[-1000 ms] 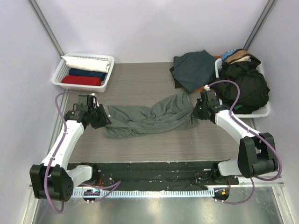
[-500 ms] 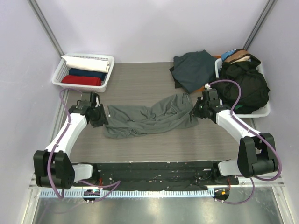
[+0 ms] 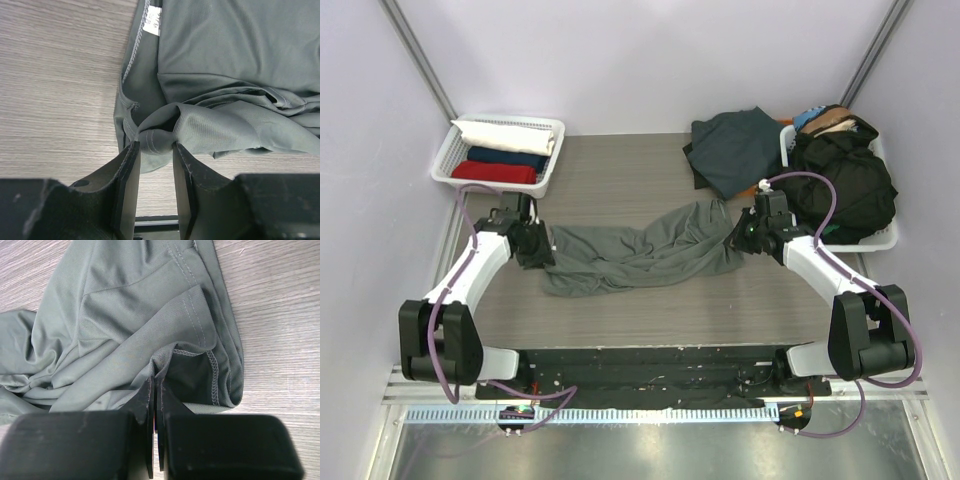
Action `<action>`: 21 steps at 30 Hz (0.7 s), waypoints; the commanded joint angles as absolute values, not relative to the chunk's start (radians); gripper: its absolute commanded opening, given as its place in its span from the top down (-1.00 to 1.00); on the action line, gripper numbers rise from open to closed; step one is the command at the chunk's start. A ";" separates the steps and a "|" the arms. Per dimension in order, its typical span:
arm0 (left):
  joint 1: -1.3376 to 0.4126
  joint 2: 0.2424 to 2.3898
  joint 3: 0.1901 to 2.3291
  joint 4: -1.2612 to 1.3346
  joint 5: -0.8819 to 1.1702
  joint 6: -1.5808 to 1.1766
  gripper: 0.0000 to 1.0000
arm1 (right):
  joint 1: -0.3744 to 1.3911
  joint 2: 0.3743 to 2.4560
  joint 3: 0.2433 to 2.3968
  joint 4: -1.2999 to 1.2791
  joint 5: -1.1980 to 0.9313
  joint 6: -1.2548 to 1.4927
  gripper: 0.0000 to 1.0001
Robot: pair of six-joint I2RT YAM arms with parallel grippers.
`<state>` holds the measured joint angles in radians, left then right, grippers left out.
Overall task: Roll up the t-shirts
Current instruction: Flatten out the T-shirt at the center of the board.
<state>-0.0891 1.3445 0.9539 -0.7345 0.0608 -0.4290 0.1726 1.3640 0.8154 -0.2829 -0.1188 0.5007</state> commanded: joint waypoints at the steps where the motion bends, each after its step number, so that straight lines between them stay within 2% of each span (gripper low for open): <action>1: -0.083 1.365 0.991 -0.718 0.095 -0.416 0.27 | 0.166 1.348 0.808 -0.235 -0.143 0.500 0.98; 5: -0.084 1.376 0.991 -0.727 0.083 -0.419 0.32 | 0.161 1.342 0.807 -0.235 -0.149 0.500 0.98; 7: -0.084 1.378 0.989 -0.726 0.092 -0.417 0.51 | 0.158 1.339 0.805 -0.235 -0.149 0.502 0.98; 8: -0.083 1.381 0.988 -0.726 0.101 -0.419 0.80 | 0.158 1.339 0.805 -0.235 -0.150 0.502 0.98; 9: -0.083 1.385 0.989 -0.727 0.110 -0.417 0.96 | 0.155 1.338 0.804 -0.235 -0.153 0.502 0.98; 10: -0.084 1.384 0.989 -0.727 0.113 -0.417 1.00 | 0.155 1.338 0.802 -0.236 -0.153 0.502 0.98; 16: -0.084 1.306 0.994 -0.775 0.101 -0.419 1.00 | 0.147 1.318 0.795 -0.239 -0.164 0.505 0.98; 21: -0.084 1.226 1.092 -0.932 0.156 -0.436 1.00 | 0.143 1.261 0.828 -0.287 -0.193 0.511 0.98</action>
<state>-0.0891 1.3170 0.9802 -0.8112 0.0959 -0.4305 0.1490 1.3407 0.7944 -0.2756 -0.1570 0.5034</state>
